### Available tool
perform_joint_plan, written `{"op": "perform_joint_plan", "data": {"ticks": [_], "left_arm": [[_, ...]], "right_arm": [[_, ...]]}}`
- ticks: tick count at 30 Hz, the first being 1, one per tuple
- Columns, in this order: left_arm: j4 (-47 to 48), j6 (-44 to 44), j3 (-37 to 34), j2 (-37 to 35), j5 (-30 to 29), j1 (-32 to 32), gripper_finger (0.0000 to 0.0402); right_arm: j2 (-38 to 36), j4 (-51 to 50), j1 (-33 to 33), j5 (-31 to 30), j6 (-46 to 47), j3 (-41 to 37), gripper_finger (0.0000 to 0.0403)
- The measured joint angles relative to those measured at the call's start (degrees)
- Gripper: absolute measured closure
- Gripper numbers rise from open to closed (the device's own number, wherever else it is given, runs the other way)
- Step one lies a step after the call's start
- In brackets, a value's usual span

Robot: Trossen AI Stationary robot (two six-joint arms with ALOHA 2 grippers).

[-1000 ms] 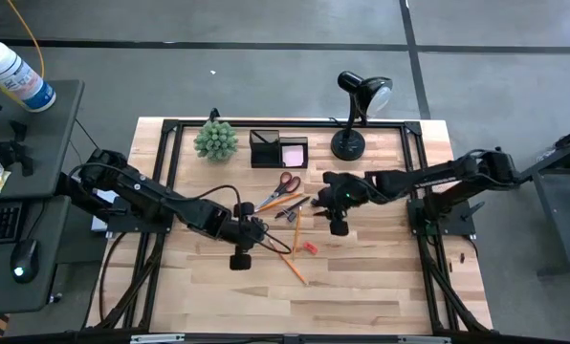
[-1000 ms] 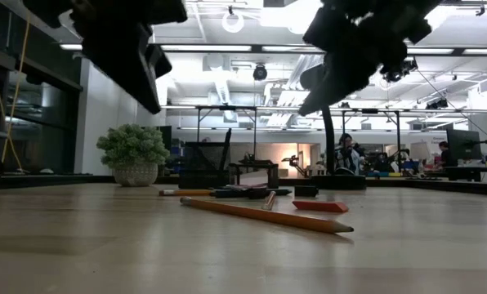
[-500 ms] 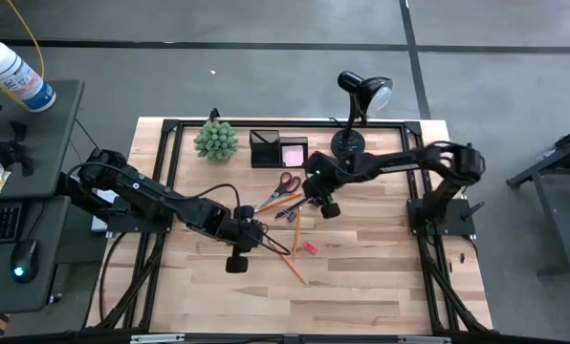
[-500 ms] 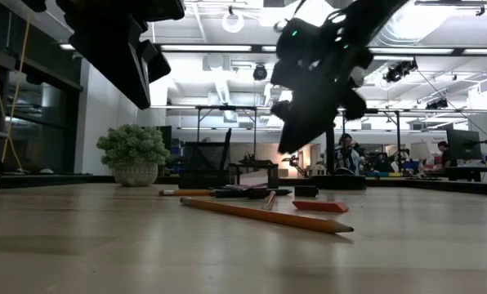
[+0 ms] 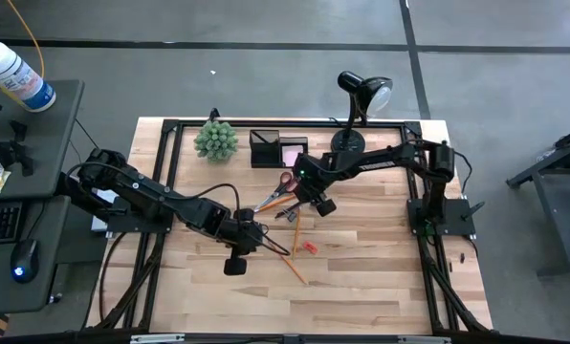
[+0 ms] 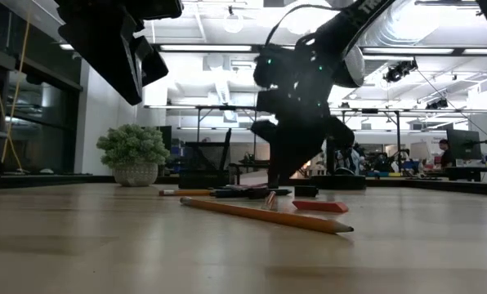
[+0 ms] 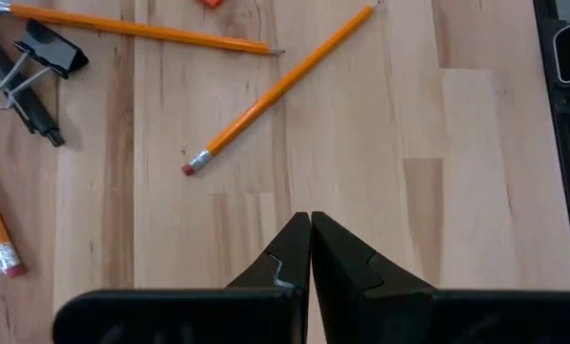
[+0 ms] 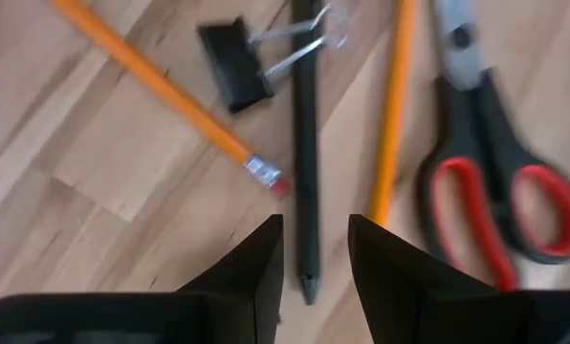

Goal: Pick and place office supplies into organizer
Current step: Put the black pen into the black desk organizer

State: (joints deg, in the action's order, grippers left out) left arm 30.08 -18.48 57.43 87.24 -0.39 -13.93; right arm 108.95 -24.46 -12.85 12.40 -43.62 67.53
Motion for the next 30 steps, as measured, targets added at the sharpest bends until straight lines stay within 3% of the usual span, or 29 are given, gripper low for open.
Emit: {"op": "perform_joint_plan", "data": {"ticks": [11,23,30], "left_arm": [[0.02,0.04,0.0,0.0,0.12,0.0,0.0399],[0.01,0.04,0.0,0.0,0.1,0.0,0.0399],[-0.11,0.02,0.0,0.0,0.51,0.0,0.0399]], "right_arm": [[2.07,-0.12,0.01,0.0,-0.04,-0.04,0.0292],[2.07,-1.27,-0.01,1.51,0.05,-0.07,0.0362],[2.07,-2.35,-0.01,1.6,0.05,-0.3,0.0357]]}}
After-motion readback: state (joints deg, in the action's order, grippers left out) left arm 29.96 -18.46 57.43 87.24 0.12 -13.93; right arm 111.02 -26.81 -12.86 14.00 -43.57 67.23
